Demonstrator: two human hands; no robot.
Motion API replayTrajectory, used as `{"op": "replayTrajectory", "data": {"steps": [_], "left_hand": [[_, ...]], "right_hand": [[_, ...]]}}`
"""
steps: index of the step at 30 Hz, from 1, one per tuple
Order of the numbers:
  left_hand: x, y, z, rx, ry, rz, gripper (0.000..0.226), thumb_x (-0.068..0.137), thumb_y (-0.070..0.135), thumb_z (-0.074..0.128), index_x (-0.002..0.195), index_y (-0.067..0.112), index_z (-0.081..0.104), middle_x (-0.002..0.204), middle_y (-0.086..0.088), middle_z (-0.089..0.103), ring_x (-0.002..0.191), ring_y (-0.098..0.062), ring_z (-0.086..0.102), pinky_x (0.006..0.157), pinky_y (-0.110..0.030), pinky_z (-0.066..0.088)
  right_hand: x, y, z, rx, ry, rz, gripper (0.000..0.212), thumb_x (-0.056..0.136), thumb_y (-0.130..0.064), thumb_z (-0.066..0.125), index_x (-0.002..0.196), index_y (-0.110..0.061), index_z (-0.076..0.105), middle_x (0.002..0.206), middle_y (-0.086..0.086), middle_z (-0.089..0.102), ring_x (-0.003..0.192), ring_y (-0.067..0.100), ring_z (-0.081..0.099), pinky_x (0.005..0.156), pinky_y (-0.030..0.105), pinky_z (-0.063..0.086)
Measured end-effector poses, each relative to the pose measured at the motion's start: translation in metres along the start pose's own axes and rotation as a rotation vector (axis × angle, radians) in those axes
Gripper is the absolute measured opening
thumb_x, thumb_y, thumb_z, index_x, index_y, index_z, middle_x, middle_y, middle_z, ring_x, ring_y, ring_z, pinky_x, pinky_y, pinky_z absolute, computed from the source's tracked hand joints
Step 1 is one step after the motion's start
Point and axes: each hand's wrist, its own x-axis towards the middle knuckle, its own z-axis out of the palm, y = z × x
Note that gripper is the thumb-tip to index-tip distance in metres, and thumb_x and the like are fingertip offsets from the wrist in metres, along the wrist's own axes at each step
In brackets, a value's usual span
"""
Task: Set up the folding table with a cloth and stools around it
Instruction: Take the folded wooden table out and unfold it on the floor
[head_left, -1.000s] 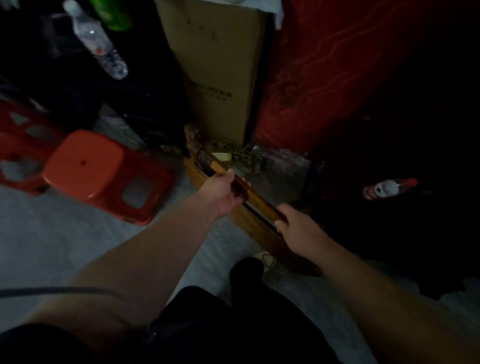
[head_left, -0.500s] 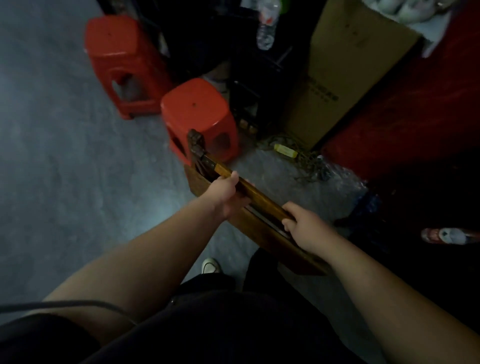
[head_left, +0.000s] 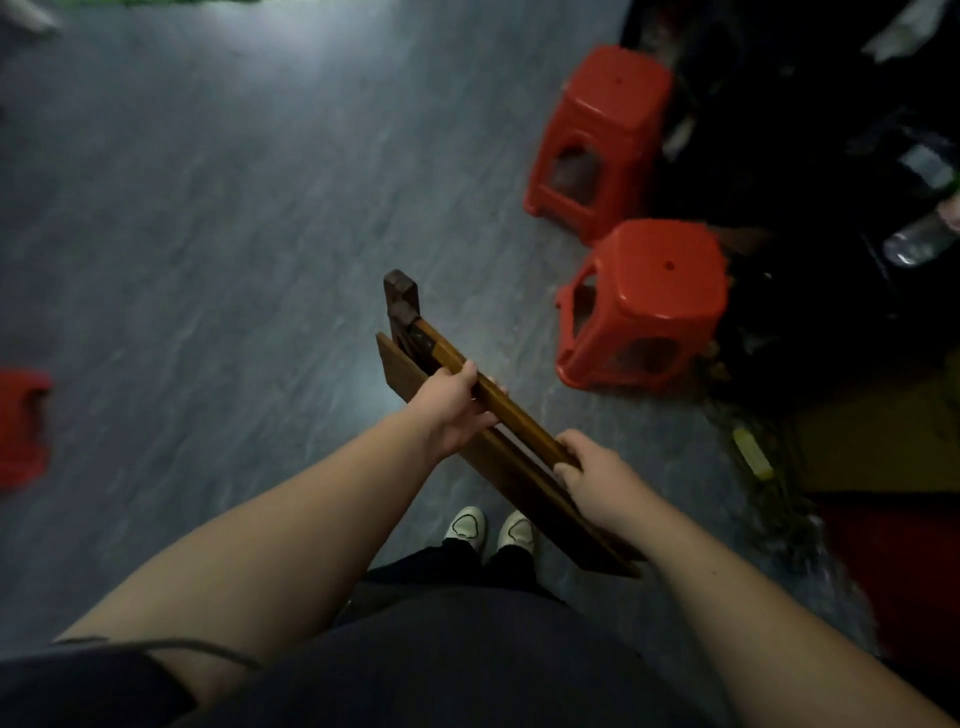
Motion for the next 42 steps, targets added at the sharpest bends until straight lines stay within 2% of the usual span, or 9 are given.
{"op": "replayTrajectory", "data": {"steps": [6,10,13,15,18,24,31,35,42], "left_hand": [[-0.023,0.028,-0.068,-0.256,0.152,0.119,0.041,0.105,0.023,0.047,0.143,0.010,0.038,0.125,-0.019,0.062,0.105,-0.035,0.068,0.075,-0.053,0.060],[-0.035,0.050,-0.115,-0.408,0.237,0.184,0.042,0.106,0.022,0.046,0.145,0.010,0.037,0.125,-0.019,0.060,0.106,-0.035,0.066,0.077,-0.055,0.056],[-0.041,0.068,-0.155,-0.479,0.290,0.217,0.045,0.106,0.022,0.044,0.147,0.010,0.032,0.120,-0.019,0.060,0.104,-0.035,0.066,0.094,-0.061,0.049],[-0.041,0.080,-0.184,-0.527,0.316,0.231,0.048,0.106,0.022,0.044,0.150,0.010,0.028,0.122,-0.019,0.059,0.102,-0.035,0.065,0.103,-0.063,0.040],[-0.041,0.098,-0.232,-0.604,0.349,0.239,0.049,0.106,0.020,0.043,0.150,0.008,0.026,0.122,-0.020,0.058,0.105,-0.035,0.063,0.109,-0.064,0.035],[-0.041,0.140,-0.341,-0.754,0.394,0.220,0.041,0.107,0.019,0.041,0.145,0.008,0.031,0.121,-0.020,0.057,0.102,-0.036,0.063,0.109,-0.065,0.035],[-0.046,0.196,-0.443,-0.783,0.446,0.234,0.047,0.107,0.020,0.041,0.150,0.010,0.026,0.110,-0.018,0.059,0.107,-0.034,0.063,0.112,-0.061,0.033],[-0.036,0.240,-0.483,-0.772,0.451,0.261,0.043,0.107,0.021,0.041,0.147,0.010,0.030,0.114,-0.015,0.059,0.102,-0.031,0.065,0.107,-0.059,0.038],[-0.001,0.319,-0.528,-0.729,0.484,0.276,0.049,0.106,0.024,0.045,0.151,0.013,0.028,0.116,-0.014,0.062,0.100,-0.030,0.068,0.105,-0.061,0.040]], "right_hand": [[0.038,-0.064,0.009,-0.186,-0.105,-0.215,0.022,0.098,-0.026,0.053,0.120,-0.029,0.054,0.114,0.005,0.068,0.105,0.028,0.063,0.083,0.031,0.045],[0.061,-0.119,0.021,-0.298,-0.170,-0.328,0.014,0.097,-0.030,0.052,0.108,-0.038,0.051,0.105,0.000,0.068,0.092,0.023,0.063,0.077,0.032,0.046],[0.077,-0.166,0.035,-0.335,-0.241,-0.389,0.015,0.098,-0.031,0.050,0.103,-0.045,0.049,0.094,-0.011,0.064,0.082,0.008,0.060,0.067,0.029,0.046],[0.088,-0.199,0.049,-0.382,-0.271,-0.420,0.014,0.099,-0.030,0.050,0.106,-0.043,0.050,0.094,-0.010,0.062,0.083,0.010,0.060,0.071,0.032,0.050],[0.104,-0.248,0.076,-0.445,-0.321,-0.446,0.016,0.100,-0.030,0.050,0.114,-0.038,0.052,0.099,-0.007,0.063,0.088,0.013,0.061,0.079,0.035,0.053],[0.127,-0.351,0.146,-0.523,-0.377,-0.498,0.020,0.101,-0.029,0.051,0.119,-0.035,0.053,0.091,-0.013,0.059,0.077,0.005,0.060,0.056,0.018,0.043],[0.148,-0.455,0.212,-0.549,-0.404,-0.512,0.022,0.101,-0.026,0.051,0.122,-0.032,0.053,0.090,-0.010,0.059,0.077,0.007,0.059,0.057,0.022,0.044],[0.169,-0.509,0.227,-0.531,-0.424,-0.533,0.018,0.102,-0.024,0.049,0.119,-0.029,0.053,0.095,-0.001,0.064,0.083,0.015,0.062,0.073,0.036,0.054],[0.222,-0.579,0.239,-0.502,-0.413,-0.558,0.015,0.102,-0.022,0.049,0.114,-0.029,0.053,0.095,-0.001,0.062,0.084,0.015,0.059,0.075,0.033,0.047]]}}
